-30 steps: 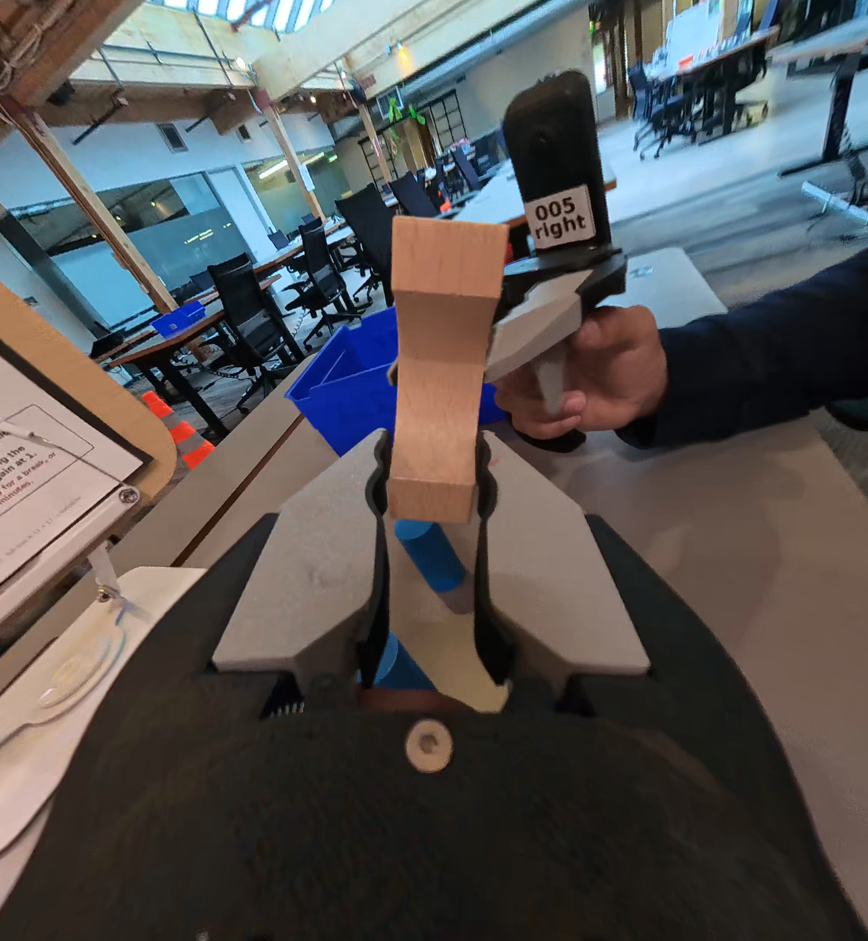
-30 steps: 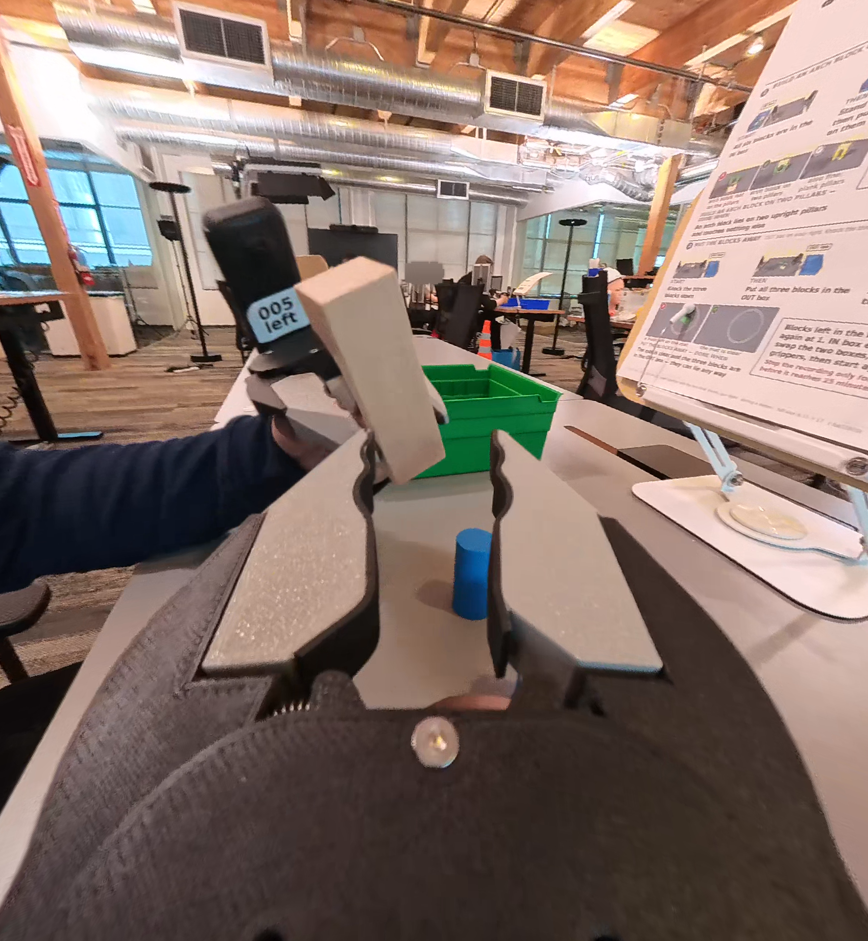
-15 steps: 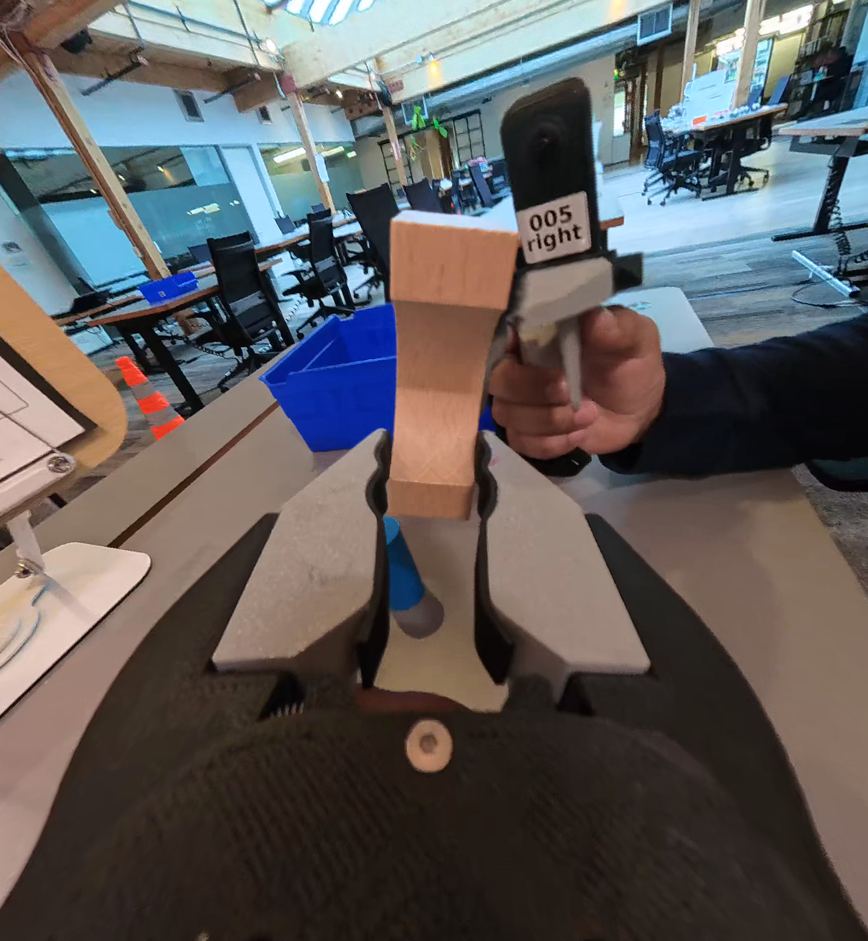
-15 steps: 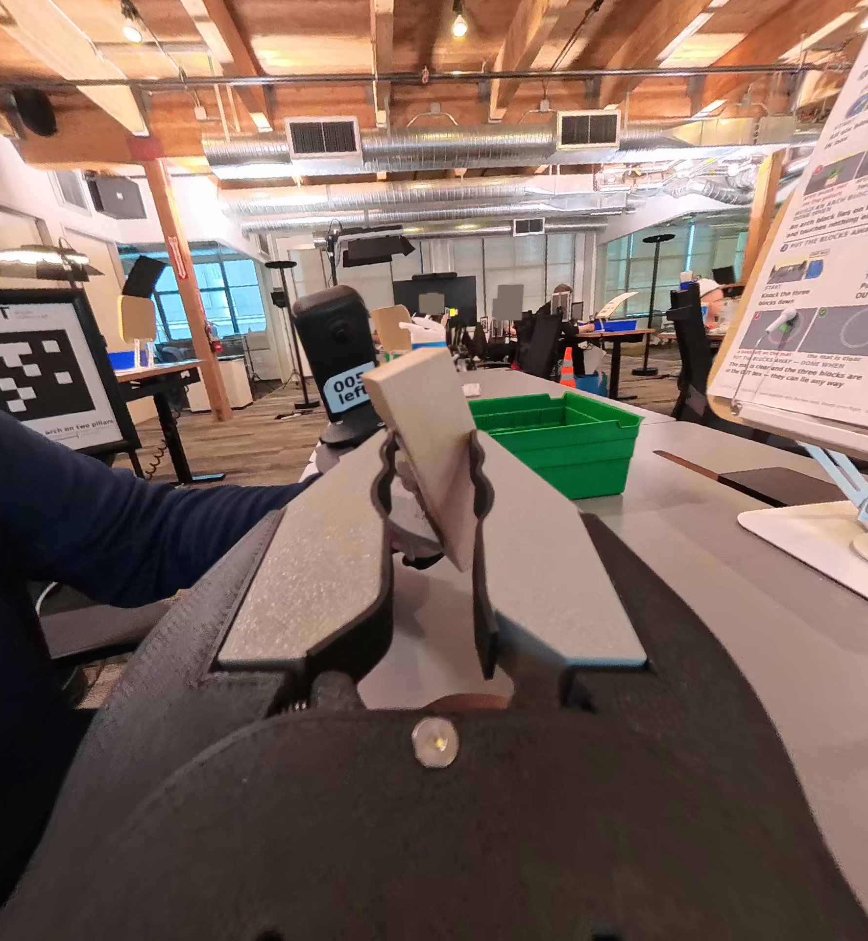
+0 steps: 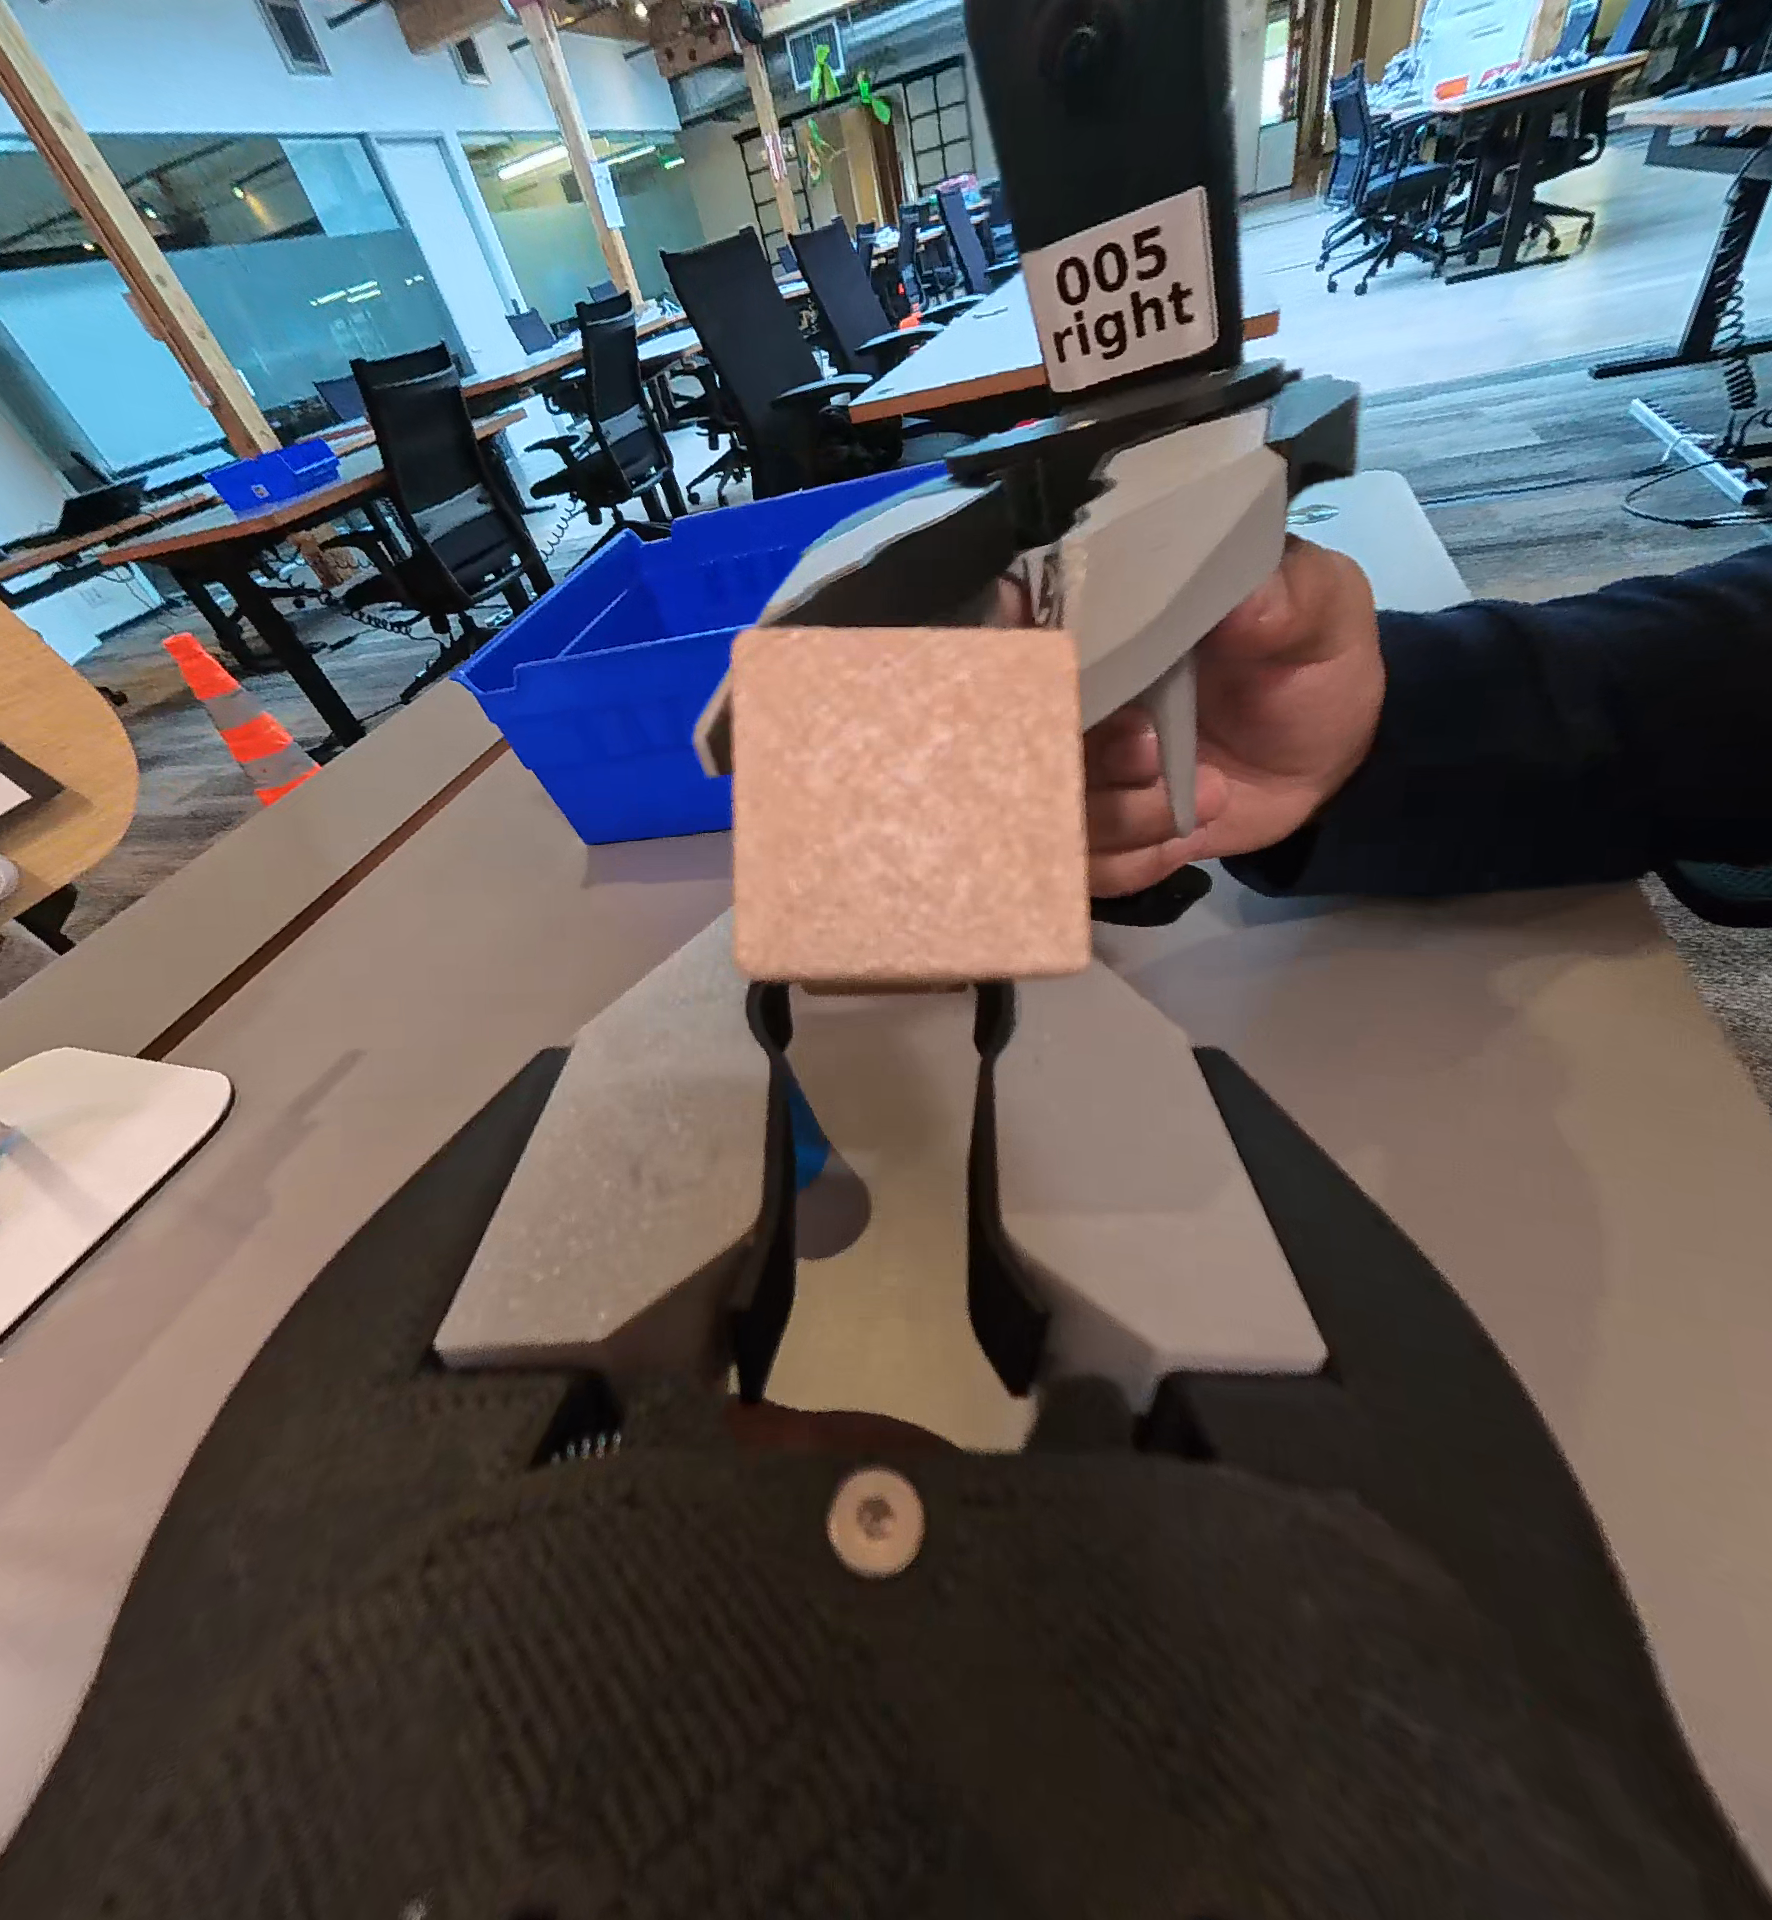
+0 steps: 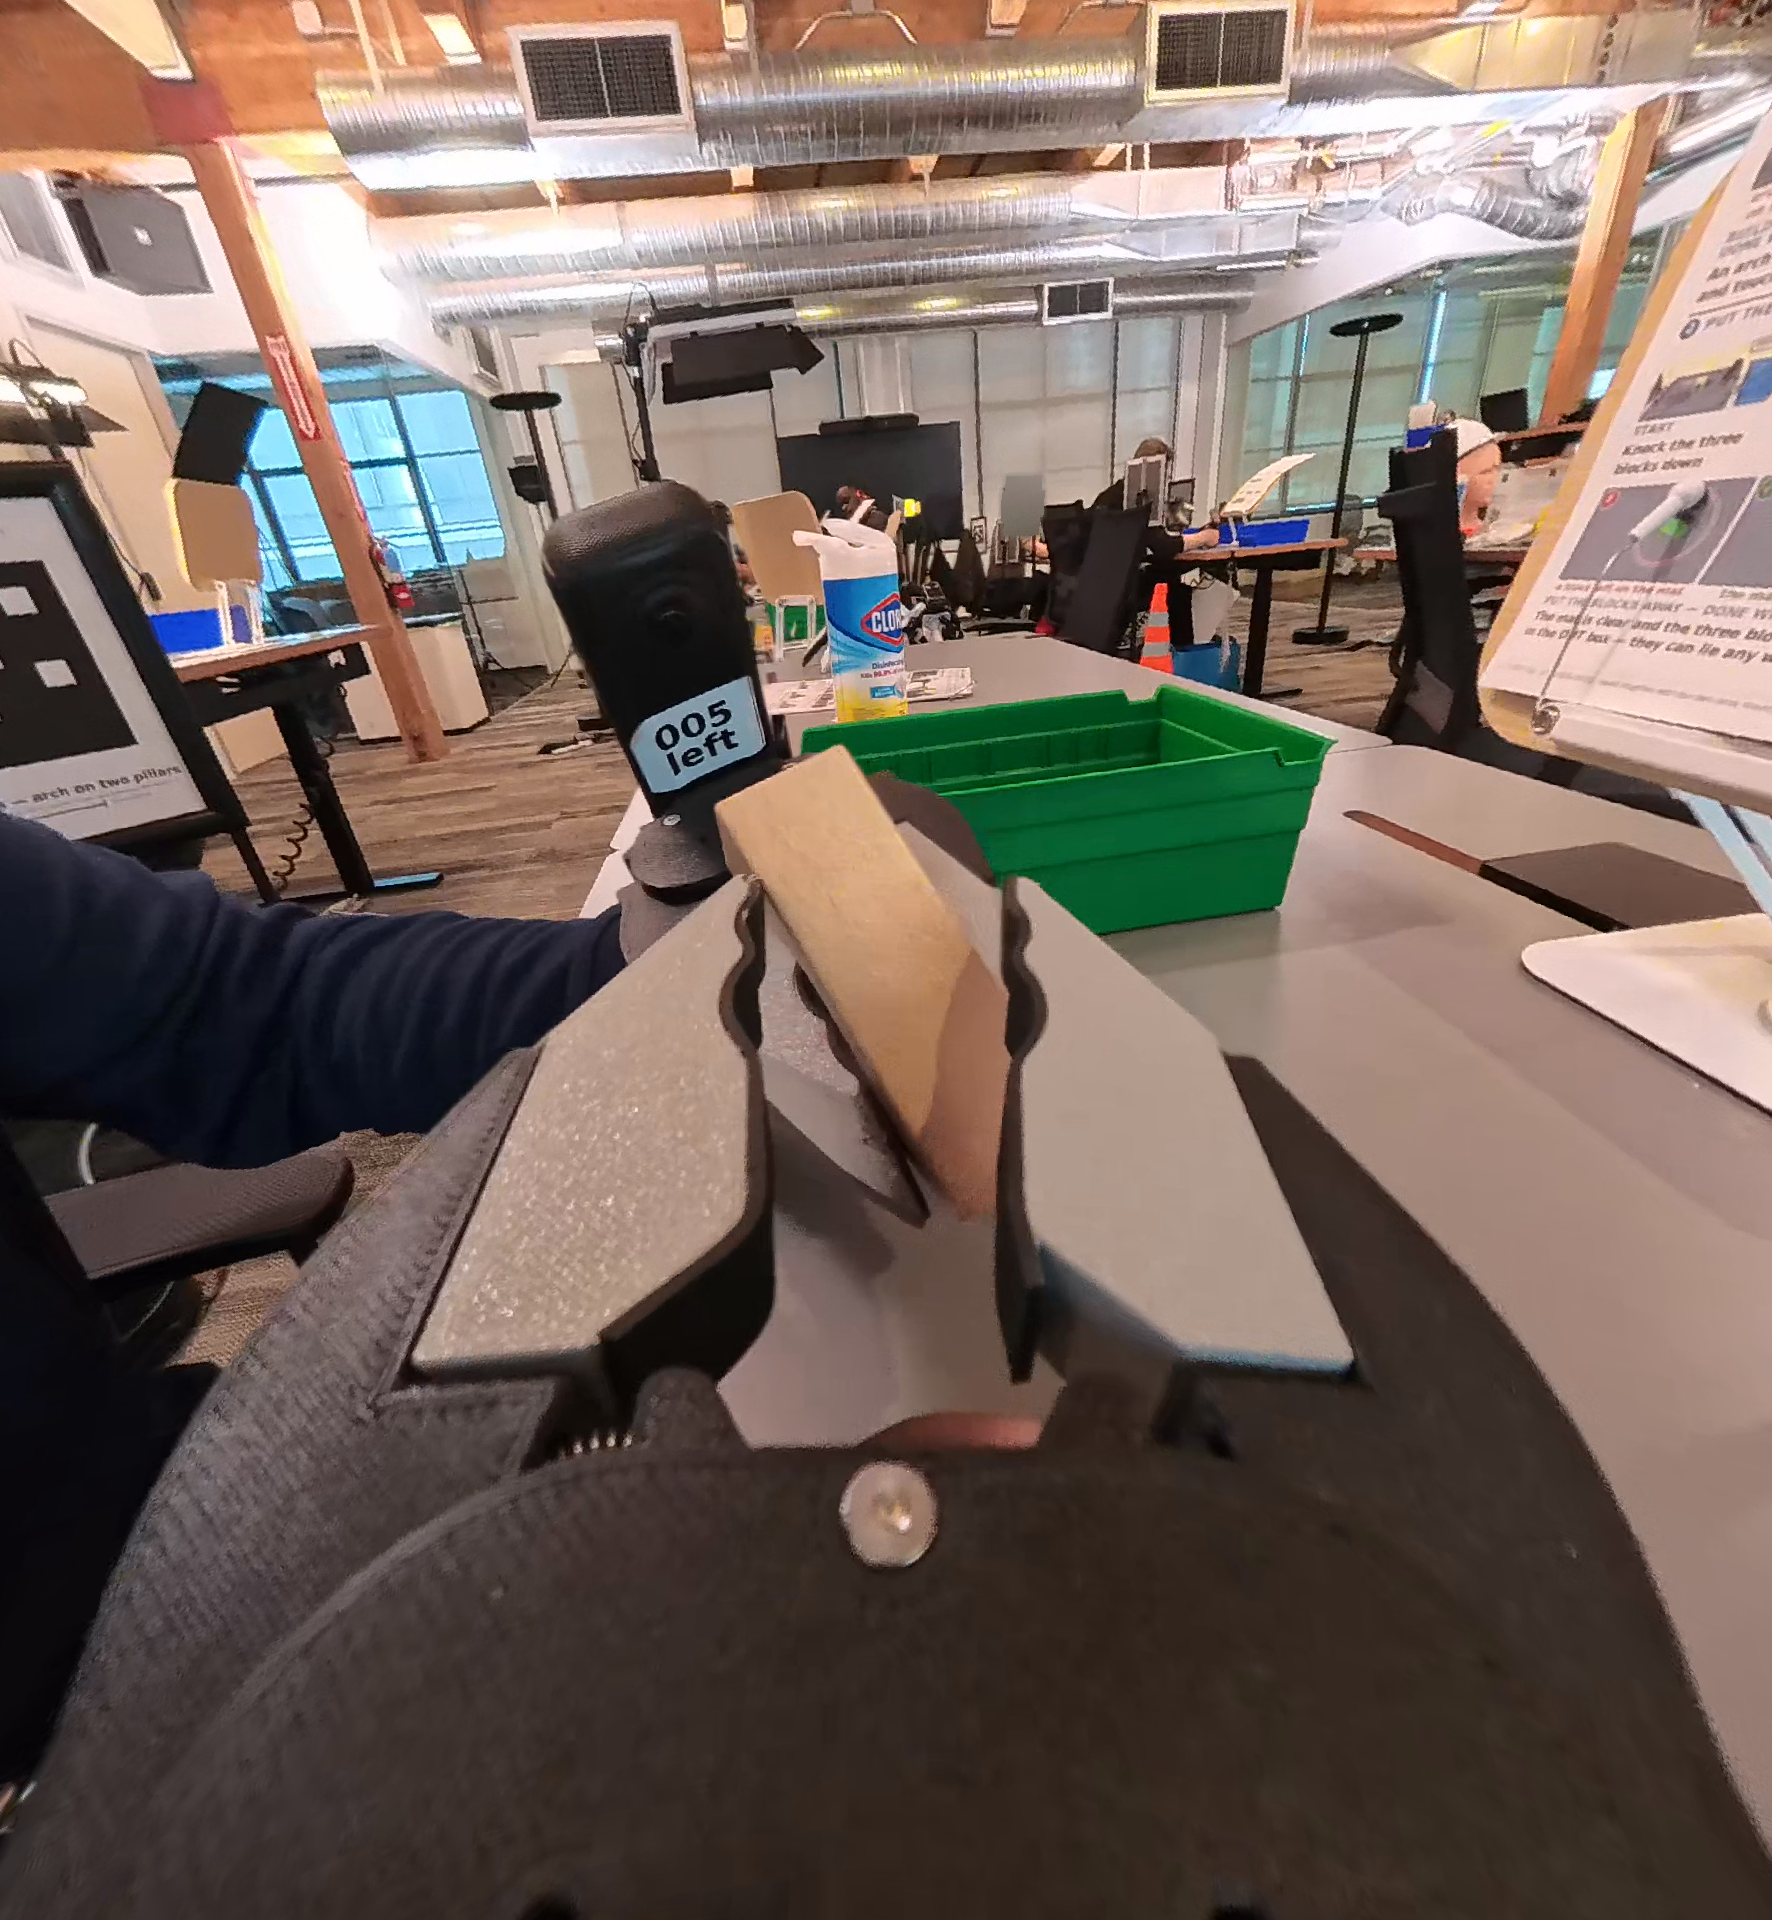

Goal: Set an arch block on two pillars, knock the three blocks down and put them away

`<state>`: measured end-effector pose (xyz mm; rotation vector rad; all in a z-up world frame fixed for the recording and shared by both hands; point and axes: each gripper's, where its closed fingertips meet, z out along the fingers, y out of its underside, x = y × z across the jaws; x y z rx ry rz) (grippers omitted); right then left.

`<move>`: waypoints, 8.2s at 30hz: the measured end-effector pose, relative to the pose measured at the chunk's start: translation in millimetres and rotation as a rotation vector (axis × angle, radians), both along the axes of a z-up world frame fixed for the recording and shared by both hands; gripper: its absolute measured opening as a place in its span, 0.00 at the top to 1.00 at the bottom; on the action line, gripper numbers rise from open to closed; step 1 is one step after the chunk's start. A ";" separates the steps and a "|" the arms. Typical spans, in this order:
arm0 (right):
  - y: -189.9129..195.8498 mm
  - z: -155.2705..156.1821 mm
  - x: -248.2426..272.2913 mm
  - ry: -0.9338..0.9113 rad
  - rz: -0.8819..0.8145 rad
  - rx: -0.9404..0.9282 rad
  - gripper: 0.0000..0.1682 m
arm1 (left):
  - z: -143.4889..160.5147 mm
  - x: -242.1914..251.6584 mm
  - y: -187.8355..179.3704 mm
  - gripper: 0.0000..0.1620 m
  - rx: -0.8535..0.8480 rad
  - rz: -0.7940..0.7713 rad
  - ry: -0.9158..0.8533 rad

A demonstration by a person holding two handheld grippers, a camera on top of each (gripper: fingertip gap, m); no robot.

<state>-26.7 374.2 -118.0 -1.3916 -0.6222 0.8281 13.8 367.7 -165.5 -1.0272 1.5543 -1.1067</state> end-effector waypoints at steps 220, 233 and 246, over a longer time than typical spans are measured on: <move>9.1 -66.7 63.4 -0.439 -0.382 -0.125 0.85 | -115.0 -62.1 113.5 0.81 -0.259 0.420 0.670; 13.3 -102.4 112.3 -0.553 -0.872 -0.227 0.81 | -100.3 15.7 108.1 0.94 -0.316 0.606 0.492; 14.5 -107.9 119.3 -0.564 -0.878 -0.250 0.81 | -86.4 0.5 123.6 0.88 -0.382 0.603 0.388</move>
